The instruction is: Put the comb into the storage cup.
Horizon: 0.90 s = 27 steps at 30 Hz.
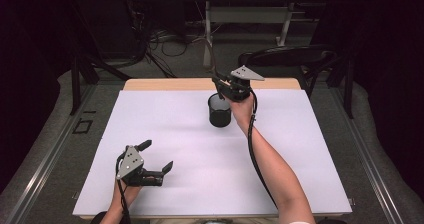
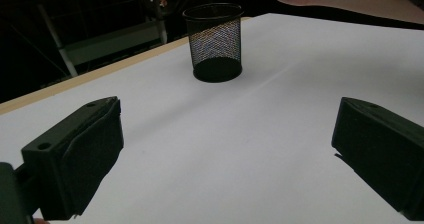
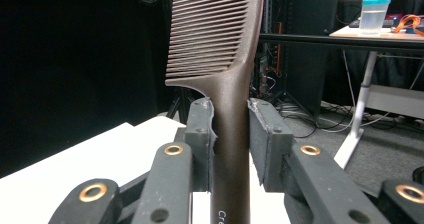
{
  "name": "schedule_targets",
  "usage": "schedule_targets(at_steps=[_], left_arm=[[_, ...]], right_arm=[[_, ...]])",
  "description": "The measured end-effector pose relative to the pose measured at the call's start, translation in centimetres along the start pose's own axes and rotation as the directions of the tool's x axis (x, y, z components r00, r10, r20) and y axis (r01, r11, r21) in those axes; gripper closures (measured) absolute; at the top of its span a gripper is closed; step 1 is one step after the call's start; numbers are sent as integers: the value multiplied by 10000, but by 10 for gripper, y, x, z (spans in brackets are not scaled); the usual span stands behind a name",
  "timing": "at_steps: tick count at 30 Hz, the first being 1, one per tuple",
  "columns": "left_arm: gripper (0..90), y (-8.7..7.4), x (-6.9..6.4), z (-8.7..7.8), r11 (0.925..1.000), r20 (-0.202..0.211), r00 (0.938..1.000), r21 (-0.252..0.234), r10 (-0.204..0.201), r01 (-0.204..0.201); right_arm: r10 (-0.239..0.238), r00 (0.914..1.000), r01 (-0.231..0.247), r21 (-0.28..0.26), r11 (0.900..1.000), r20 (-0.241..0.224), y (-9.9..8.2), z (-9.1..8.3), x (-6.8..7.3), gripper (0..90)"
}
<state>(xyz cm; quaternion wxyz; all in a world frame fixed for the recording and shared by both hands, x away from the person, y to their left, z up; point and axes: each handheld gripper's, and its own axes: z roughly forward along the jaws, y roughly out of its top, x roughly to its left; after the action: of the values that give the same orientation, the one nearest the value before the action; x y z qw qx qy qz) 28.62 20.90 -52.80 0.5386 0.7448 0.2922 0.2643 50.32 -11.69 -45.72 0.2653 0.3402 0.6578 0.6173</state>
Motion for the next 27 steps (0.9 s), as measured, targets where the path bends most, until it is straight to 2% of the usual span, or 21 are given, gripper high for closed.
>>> schedule_targets(at_steps=[11,20,27], left_arm=[[1,0,0,0,10000,10,10000,-17,-24,24],[1,0,0,1,10000,9,10000,0,-1,1],[1,0,0,0,10000,13,10000,-1,-15,15]], right_arm=[[-183,9998,181,-191,9997,-55,-11,-2,1,725],[-160,9999,159,-161,9997,-34,-18,-3,-1,725],[-321,9995,320,-173,9993,-27,-22,-2,-1,725]])
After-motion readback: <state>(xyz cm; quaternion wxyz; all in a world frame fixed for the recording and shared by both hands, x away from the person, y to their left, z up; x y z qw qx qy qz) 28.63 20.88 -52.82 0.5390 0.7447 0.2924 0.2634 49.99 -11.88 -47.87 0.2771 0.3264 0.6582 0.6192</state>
